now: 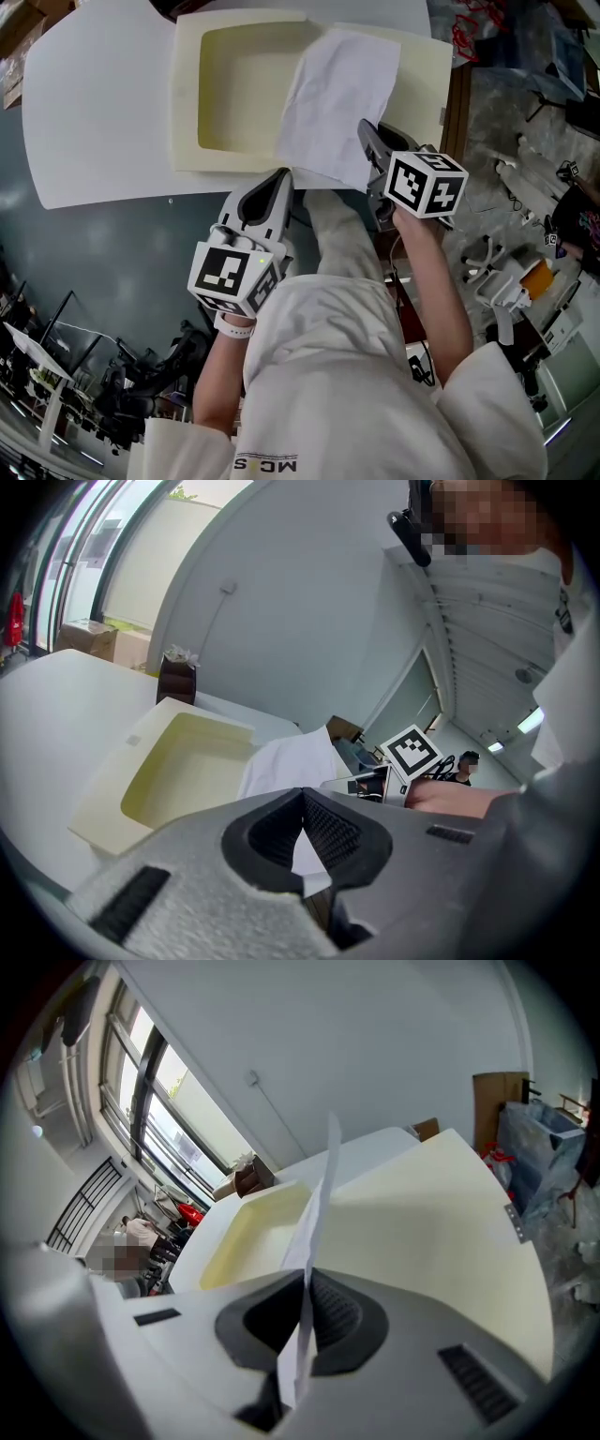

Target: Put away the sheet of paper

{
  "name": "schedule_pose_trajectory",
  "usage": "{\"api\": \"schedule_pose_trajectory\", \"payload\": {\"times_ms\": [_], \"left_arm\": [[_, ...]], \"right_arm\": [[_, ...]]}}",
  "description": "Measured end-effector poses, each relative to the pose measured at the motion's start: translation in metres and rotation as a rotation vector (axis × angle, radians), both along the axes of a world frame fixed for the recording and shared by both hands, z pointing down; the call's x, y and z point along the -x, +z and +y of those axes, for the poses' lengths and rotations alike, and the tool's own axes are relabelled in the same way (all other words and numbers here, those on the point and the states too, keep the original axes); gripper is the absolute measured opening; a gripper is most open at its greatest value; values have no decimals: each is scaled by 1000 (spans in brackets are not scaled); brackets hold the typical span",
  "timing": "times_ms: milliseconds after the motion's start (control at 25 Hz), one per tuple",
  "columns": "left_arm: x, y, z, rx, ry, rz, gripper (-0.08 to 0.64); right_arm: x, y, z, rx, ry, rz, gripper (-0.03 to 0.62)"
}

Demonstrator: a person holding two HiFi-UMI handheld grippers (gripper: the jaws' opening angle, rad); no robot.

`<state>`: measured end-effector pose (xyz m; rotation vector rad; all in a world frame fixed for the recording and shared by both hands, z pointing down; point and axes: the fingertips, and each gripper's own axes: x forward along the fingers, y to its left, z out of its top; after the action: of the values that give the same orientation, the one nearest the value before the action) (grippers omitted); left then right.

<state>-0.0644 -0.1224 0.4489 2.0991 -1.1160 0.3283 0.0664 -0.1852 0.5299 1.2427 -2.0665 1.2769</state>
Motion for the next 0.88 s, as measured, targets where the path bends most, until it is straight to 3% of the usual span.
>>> {"api": "schedule_pose_trajectory", "payload": {"times_ms": [880], "left_arm": [[29, 39, -23, 43, -42, -23, 23]], "right_arm": [[90, 53, -40, 93, -87, -97, 14]]}}
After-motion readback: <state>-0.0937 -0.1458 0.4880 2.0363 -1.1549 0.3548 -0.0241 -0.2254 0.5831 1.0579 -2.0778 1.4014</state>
